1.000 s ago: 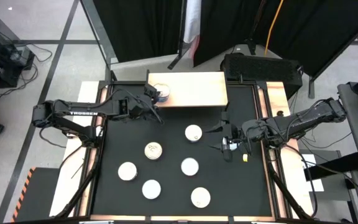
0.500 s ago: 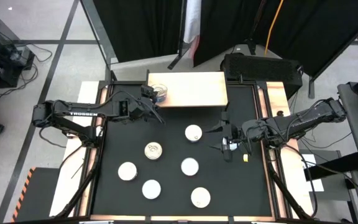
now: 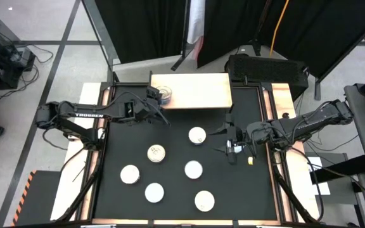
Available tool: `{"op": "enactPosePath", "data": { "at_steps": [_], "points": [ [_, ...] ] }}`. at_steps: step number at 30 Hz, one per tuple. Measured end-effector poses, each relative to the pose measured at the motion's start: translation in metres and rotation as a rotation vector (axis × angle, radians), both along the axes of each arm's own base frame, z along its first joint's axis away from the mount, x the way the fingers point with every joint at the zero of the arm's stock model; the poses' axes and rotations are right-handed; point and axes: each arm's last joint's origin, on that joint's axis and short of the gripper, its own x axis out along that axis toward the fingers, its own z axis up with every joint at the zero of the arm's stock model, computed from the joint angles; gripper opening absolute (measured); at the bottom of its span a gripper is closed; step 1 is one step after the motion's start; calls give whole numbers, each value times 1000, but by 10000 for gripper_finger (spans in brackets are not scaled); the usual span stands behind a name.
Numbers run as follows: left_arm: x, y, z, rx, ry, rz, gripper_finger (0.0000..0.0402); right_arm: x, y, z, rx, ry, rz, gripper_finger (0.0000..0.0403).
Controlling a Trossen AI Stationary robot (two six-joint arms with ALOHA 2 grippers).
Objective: Stack canned seafood by type on shelf
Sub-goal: Put the blue pink tuna can on the shelf, then stack the blue pink tuna can on top of the other blue pink tuna can on the shelf
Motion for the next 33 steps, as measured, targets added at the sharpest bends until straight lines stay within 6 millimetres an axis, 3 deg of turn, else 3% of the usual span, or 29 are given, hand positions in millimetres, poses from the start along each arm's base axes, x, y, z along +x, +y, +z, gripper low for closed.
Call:
{"op": "enactPosePath", "data": {
  "at_steps": [9, 20, 33],
  "points": [
    [0, -2, -2, -82, -21, -51, 258, 0, 0, 0, 0, 0, 0, 242],
    [-3, -3, -1, -113, -35, -37, 263, 0, 0, 0, 0, 0, 0, 242],
    [3, -6, 32, -207, -140, 4, 263, 0, 0, 0, 0, 0, 0, 242]
  ]
}}
